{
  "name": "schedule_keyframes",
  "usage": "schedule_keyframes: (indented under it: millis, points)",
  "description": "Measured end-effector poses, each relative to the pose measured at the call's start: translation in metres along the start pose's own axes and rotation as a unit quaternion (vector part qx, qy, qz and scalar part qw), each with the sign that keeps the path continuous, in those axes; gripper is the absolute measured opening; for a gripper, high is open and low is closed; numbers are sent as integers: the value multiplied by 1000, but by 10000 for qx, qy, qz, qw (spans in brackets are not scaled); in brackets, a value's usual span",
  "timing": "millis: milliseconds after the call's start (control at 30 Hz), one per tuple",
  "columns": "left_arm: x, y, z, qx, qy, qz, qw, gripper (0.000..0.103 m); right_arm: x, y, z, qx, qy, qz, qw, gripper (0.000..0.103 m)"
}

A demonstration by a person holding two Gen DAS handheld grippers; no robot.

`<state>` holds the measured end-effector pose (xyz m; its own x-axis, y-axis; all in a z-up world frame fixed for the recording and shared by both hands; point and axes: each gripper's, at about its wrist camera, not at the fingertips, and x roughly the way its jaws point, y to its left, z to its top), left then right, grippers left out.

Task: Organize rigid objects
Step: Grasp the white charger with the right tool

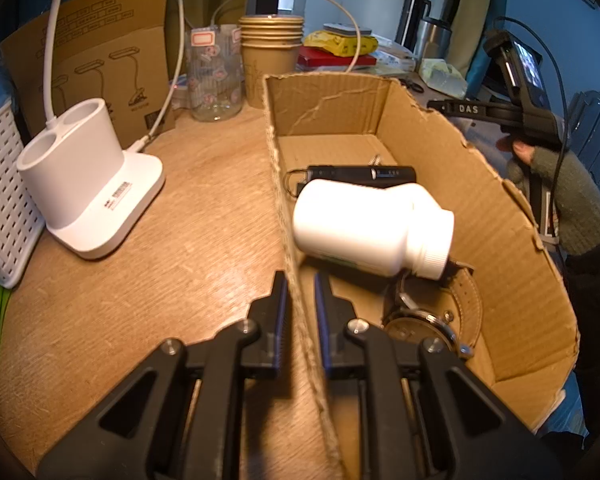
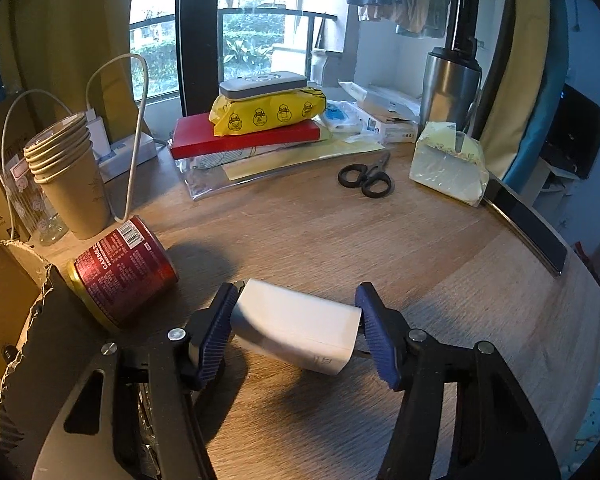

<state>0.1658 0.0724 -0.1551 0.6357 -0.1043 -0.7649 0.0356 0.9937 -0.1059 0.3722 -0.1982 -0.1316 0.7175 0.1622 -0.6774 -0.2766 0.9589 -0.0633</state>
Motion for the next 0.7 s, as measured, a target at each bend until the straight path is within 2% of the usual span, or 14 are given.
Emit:
schedule_keyframes:
  millis: [700]
  points:
    - [0,1,0,1,1,-4,10000,14,-43,12,7,-158,-407,266,9987,64]
